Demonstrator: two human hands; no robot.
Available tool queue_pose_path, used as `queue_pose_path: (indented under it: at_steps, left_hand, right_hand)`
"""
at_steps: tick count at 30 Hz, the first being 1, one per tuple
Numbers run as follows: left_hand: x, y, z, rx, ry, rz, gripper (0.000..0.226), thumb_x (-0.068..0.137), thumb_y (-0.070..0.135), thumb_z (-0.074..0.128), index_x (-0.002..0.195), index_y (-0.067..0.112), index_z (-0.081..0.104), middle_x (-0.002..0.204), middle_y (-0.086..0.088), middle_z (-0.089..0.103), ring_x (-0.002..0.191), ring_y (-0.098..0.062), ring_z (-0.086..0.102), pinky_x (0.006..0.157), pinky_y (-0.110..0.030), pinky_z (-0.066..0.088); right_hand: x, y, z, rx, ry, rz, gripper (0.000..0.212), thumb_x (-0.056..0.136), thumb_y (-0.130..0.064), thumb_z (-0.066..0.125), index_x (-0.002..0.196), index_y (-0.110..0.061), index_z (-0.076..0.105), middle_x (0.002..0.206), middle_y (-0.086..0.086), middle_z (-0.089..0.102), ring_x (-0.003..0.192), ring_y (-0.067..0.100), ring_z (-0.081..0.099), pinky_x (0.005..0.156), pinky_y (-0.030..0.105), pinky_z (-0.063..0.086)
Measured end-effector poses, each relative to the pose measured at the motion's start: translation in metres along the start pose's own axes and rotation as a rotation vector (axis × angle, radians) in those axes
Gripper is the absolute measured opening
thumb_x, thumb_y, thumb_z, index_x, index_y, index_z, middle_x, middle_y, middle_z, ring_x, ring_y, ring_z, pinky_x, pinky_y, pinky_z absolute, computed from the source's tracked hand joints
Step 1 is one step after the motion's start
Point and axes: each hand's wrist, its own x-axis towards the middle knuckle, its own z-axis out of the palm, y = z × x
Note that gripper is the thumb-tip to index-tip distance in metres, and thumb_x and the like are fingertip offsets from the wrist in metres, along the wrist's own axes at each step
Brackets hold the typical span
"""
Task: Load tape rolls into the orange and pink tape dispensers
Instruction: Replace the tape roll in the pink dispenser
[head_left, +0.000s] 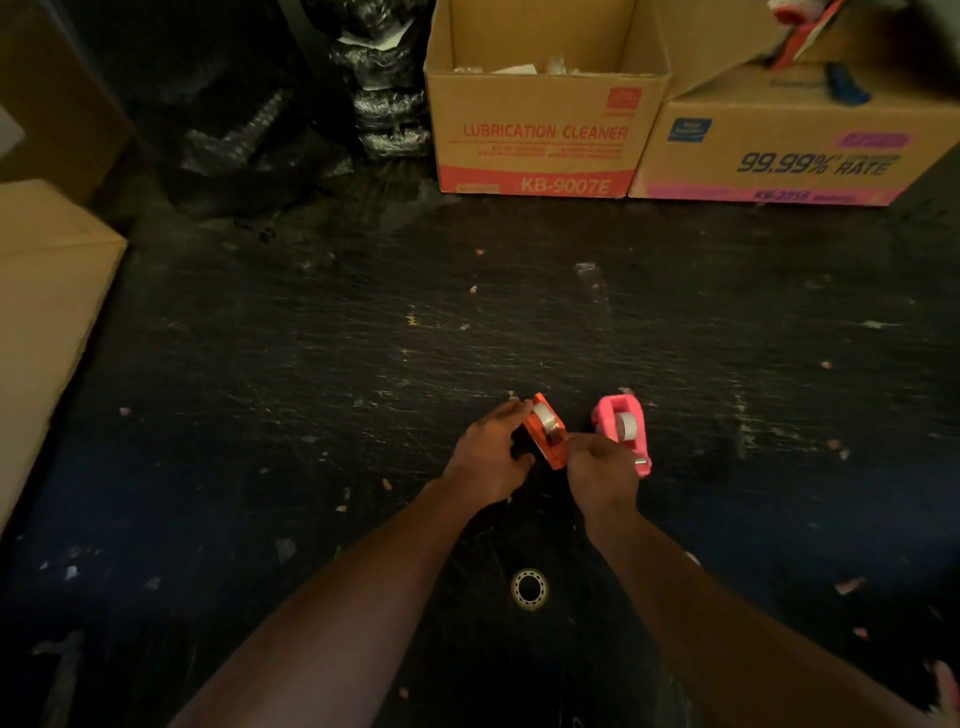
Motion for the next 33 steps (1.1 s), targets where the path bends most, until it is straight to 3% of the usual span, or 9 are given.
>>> queue_pose_path:
  at_steps: [5,9,12,18,25,28,31,33]
  left_hand:
    - [0.0011,-0.0026,0.0017,-0.006,-0.01,0.004,0.084,0.089,0.012,0.071,0.159,0.027,0.028,0.168,0.001,0.027,0.139,-0.021,0.05,0.114,-0.041,0.046]
    - [0.0019,-0.0038,0.0019,-0.003,-0.012,0.014,0.084,0.089,0.011,0.071,0.159,0.026,0.029,0.168,-0.001,0.027,0.141,-0.023,0.049,0.115,-0.042,0.045]
    - [0.0017,-0.0038,0.0023,-0.003,-0.018,0.016,0.084,0.089,0.011,0.071,0.16,0.026,0.029,0.168,0.0,0.027,0.141,-0.023,0.049,0.115,-0.042,0.044]
    - [0.0,-0.0014,-0.0022,-0.01,-0.03,0.025,0.083,0.089,0.009,0.07,0.16,0.025,0.029,0.168,-0.001,0.027,0.141,-0.022,0.048,0.116,-0.038,0.043]
    - [-0.0007,0.0009,-0.0044,-0.004,-0.032,0.019,0.083,0.089,0.008,0.07,0.159,0.026,0.029,0.168,0.0,0.026,0.139,-0.022,0.051,0.113,-0.036,0.046]
    - [-0.0003,0.0008,-0.0038,0.006,-0.038,0.02,0.082,0.09,0.008,0.069,0.16,0.026,0.029,0.169,0.0,0.025,0.14,-0.022,0.049,0.114,-0.039,0.046]
    - [0.0002,-0.0002,-0.004,0.007,-0.035,0.021,0.082,0.089,0.007,0.069,0.159,0.024,0.03,0.168,-0.001,0.026,0.14,-0.023,0.05,0.113,-0.039,0.046]
    - [0.0011,-0.001,-0.003,0.005,-0.036,0.02,0.084,0.088,0.009,0.071,0.159,0.024,0.03,0.168,-0.001,0.026,0.14,-0.023,0.05,0.113,-0.04,0.047]
  right_hand:
    - [0.0062,-0.0092,0.0007,-0.109,-0.048,0.013,0.032,0.099,-0.012,0.052,0.068,-0.02,0.057,0.077,0.005,0.06,0.077,0.021,0.056,0.079,0.042,0.051]
    - [0.0087,-0.0057,0.0017,-0.121,-0.047,0.024,0.024,0.102,-0.012,0.05,0.084,-0.012,0.067,0.083,0.008,0.062,0.067,0.016,0.053,0.059,0.029,0.043]
    - [0.008,-0.0044,0.0023,-0.074,-0.078,0.041,0.022,0.102,-0.016,0.051,0.096,-0.011,0.072,0.085,0.008,0.064,0.07,0.016,0.054,0.057,0.029,0.041]
    - [0.009,-0.0086,-0.0007,-0.019,-0.17,0.016,0.029,0.095,-0.016,0.062,0.069,-0.027,0.061,0.082,0.0,0.063,0.068,0.007,0.053,0.08,0.033,0.05]
    - [0.0068,-0.0064,-0.0024,0.144,-0.177,0.001,0.024,0.095,-0.016,0.066,0.072,-0.024,0.065,0.072,-0.006,0.063,0.065,0.006,0.057,0.063,0.021,0.047]
    - [0.0064,-0.0072,-0.0014,0.161,-0.177,0.004,0.022,0.096,-0.02,0.066,0.074,-0.021,0.066,0.073,-0.003,0.065,0.066,0.009,0.058,0.064,0.024,0.048]
    - [0.0072,-0.0082,0.0016,0.064,-0.145,0.067,0.021,0.1,-0.028,0.061,0.081,-0.018,0.066,0.087,0.008,0.068,0.075,0.017,0.057,0.077,0.037,0.049]
    - [0.0094,-0.006,0.0036,0.048,-0.119,0.066,0.02,0.1,-0.028,0.06,0.084,-0.019,0.067,0.094,0.012,0.071,0.078,0.019,0.058,0.076,0.039,0.049]
